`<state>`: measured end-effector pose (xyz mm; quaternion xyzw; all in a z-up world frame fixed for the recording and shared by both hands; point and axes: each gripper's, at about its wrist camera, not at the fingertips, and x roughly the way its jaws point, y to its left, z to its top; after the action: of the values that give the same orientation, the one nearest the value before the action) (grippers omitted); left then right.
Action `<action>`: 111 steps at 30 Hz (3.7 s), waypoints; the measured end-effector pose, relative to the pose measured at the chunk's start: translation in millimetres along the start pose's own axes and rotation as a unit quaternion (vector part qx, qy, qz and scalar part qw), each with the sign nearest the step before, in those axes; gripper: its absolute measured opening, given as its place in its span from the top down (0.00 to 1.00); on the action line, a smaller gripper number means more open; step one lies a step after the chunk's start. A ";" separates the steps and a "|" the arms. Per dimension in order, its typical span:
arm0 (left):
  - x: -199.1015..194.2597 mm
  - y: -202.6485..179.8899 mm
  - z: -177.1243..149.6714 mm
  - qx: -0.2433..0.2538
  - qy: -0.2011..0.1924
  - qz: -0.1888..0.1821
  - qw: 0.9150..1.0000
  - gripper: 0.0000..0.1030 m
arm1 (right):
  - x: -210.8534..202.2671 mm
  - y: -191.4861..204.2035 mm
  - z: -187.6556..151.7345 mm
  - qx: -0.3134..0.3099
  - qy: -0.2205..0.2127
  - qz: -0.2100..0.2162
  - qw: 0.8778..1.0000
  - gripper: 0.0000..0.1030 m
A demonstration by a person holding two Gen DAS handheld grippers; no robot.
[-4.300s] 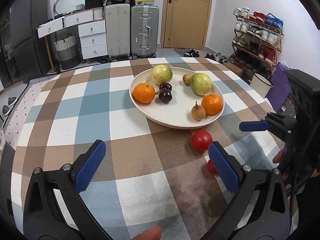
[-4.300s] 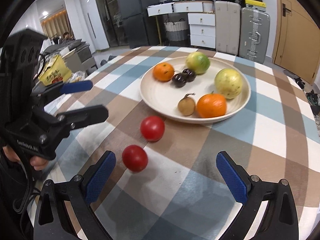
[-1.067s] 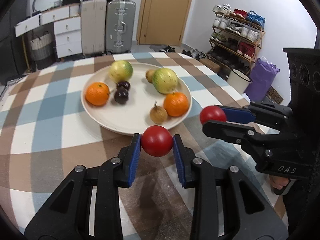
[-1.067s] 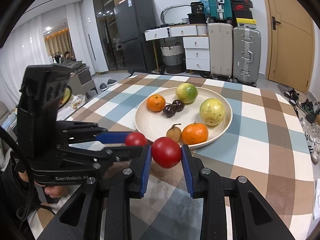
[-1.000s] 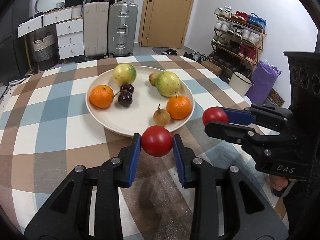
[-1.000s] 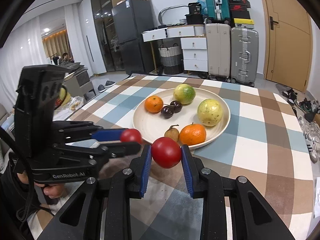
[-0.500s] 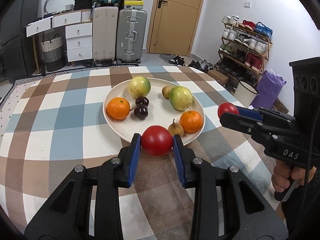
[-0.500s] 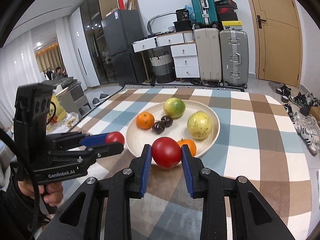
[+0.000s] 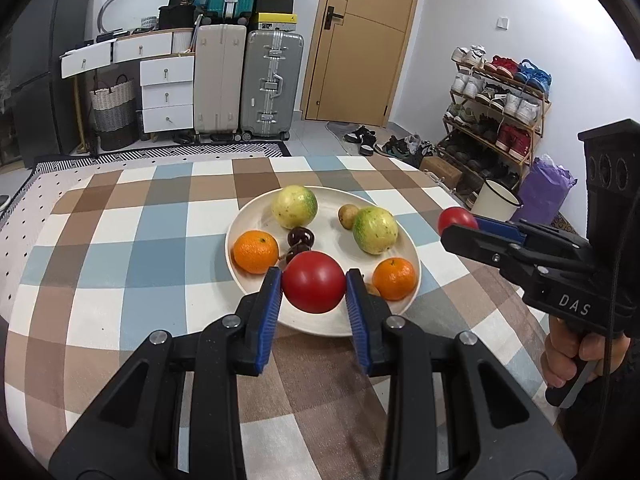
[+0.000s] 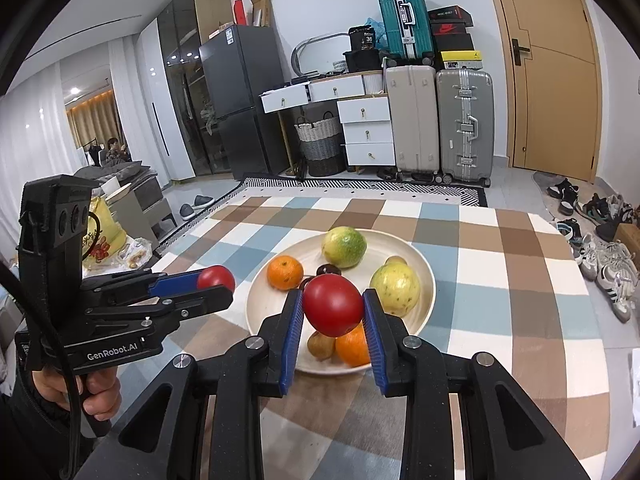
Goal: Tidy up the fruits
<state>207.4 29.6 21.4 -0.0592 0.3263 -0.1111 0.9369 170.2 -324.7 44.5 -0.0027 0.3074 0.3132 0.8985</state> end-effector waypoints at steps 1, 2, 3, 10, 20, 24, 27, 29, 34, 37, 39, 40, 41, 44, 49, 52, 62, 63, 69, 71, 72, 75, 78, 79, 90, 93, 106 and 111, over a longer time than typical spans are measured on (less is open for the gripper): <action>1.3 0.8 1.6 -0.001 0.002 0.000 1.000 0.72 | 1.6 -0.5 1.9 0.001 0.000 0.000 1.000 0.71; 2.5 1.8 3.2 -0.002 0.003 0.000 1.000 0.72 | 2.6 -0.8 3.1 0.001 0.000 -0.001 1.000 0.71; 4.7 2.4 4.7 -0.003 0.003 0.000 1.000 0.72 | 4.2 -1.4 4.5 0.001 0.000 -0.002 1.000 0.71; 22.4 1.8 13.1 0.006 0.005 0.015 1.000 0.71 | 18.4 -6.0 8.7 0.005 0.007 -0.009 1.000 0.71; 59.2 -0.1 6.5 0.017 0.017 0.025 0.999 0.71 | 49.7 -12.7 6.9 0.026 0.025 0.007 0.999 0.71; 70.8 -0.9 2.5 0.026 0.024 0.029 0.999 0.71 | 60.6 -12.6 2.4 0.032 0.031 0.006 0.999 0.71; 75.8 1.3 0.8 0.023 0.028 0.028 0.999 0.71 | 67.3 -10.8 1.5 0.026 0.036 0.005 0.999 0.71; 79.7 2.2 -0.3 0.022 0.030 0.028 0.999 0.71 | 70.6 -9.8 1.5 0.025 0.038 0.003 0.999 0.71; 84.6 2.8 -2.6 0.022 0.035 0.029 0.999 0.71 | 74.6 -7.4 1.4 0.018 0.040 0.002 0.999 0.71; 86.2 3.3 -2.9 0.019 0.037 0.030 0.999 0.71 | 75.5 -6.9 0.4 0.015 0.041 -0.003 0.999 0.71; 86.7 3.6 -3.0 0.020 0.035 0.032 0.999 0.71 | 75.9 -7.2 0.3 0.015 0.041 -0.004 0.999 0.71; 86.9 3.9 -3.2 0.020 0.035 0.033 0.999 0.71 | 76.3 -7.5 0.1 0.015 0.041 -0.004 0.999 0.71; 87.8 4.6 -3.3 0.019 0.035 0.033 0.999 0.71 | 76.8 -7.8 0.1 0.015 0.041 -0.005 0.999 0.71; 88.8 6.1 -3.7 0.016 0.037 0.034 0.999 0.71 | 77.9 -7.9 -0.3 0.011 0.041 -0.013 0.999 0.71; 90.1 7.7 -3.9 0.013 0.037 0.036 0.999 0.71 | 79.2 -8.0 -1.1 0.009 0.043 -0.018 0.999 0.71; 89.4 8.8 -3.8 0.013 0.035 0.038 0.999 0.71 | 76.1 -8.4 -0.6 0.009 0.038 -0.018 0.999 0.70; 75.9 13.8 -1.5 0.002 0.026 0.036 0.999 0.50 | 52.2 -9.8 2.1 0.000 0.011 -0.039 0.999 0.50; 72.4 14.3 -2.0 0.001 0.024 0.038 0.999 0.46 | 50.2 -10.3 1.6 0.000 0.013 -0.038 0.999 0.42; 44.6 20.7 -6.4 -0.007 -0.003 0.053 0.999 0.19 | 29.7 -16.9 -1.9 0.022 -0.006 -0.023 0.999 0.01; 34.1 24.4 -10.1 -0.015 -0.010 0.060 0.998 0.06 | 23.6 -19.5 -8.0 0.022 -0.007 -0.018 1.000 0.00; 29.7 25.7 -11.8 -0.018 -0.014 0.064 0.998 0.01 | 21.9 -19.4 -10.4 0.021 -0.007 -0.018 1.000 0.00; 15.3 30.0 -18.2 -0.028 -0.029 0.065 0.997 0.01 | 16.4 -21.3 -19.8 0.021 -0.007 -0.016 1.000 0.00; 4.1 33.6 -23.6 -0.038 -0.039 0.067 0.996 0.01 | 7.2 -21.4 -26.5 0.019 -0.018 -0.012 1.000 0.00; 0.9 34.0 -25.5 -0.039 -0.042 0.068 0.996 0.01 | 2.5 -20.6 -28.9 0.015 -0.023 -0.011 1.000 0.00; -15.2 15.4 -38.4 -0.005 -0.077 0.088 0.993 0.01 | -18.3 -14.0 -41.1 -0.006 -0.053 -0.009 0.999 0.00; -13.3 10.3 -40.8 0.004 -0.077 0.090 0.993 0.01 | -18.1 -12.8 -42.5 -0.012 -0.054 -0.015 0.998 0.00; -13.8 6.7 -41.7 0.005 -0.075 0.086 0.993 0.01 | -22.3 -12.1 -45.0 -0.014 -0.065 -0.020 0.998 0.00; -12.8 8.6 -41.3 0.005 -0.073 0.082 0.994 0.01 | -20.9 -12.1 -44.0 -0.013 -0.065 -0.020 0.998 0.00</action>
<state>173.3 39.4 -4.7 -0.0356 0.2606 -0.0309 0.9643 139.9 -354.8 18.1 -0.0004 0.2440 0.2990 0.9225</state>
